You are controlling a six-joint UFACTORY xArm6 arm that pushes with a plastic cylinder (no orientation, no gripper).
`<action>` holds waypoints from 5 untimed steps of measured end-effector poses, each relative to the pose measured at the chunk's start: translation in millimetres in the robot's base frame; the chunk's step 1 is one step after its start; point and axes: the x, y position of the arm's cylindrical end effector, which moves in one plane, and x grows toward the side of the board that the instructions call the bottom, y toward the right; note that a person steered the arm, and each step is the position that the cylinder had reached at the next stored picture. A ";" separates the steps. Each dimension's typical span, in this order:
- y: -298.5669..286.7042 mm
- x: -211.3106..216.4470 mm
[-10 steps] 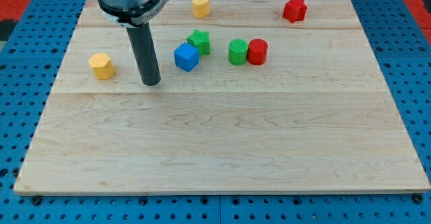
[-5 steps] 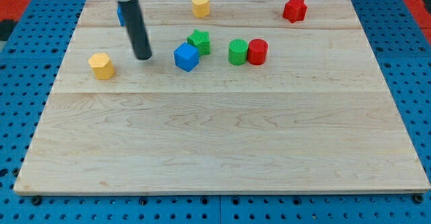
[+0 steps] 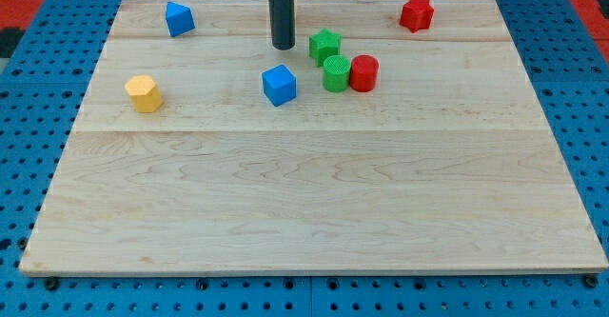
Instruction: Push the green star to the center right
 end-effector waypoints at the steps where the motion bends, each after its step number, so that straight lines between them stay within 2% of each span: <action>1: 87.3 11.4; 2: 140.3 13.8; 4: 161.5 48.0; 5: 169.7 35.8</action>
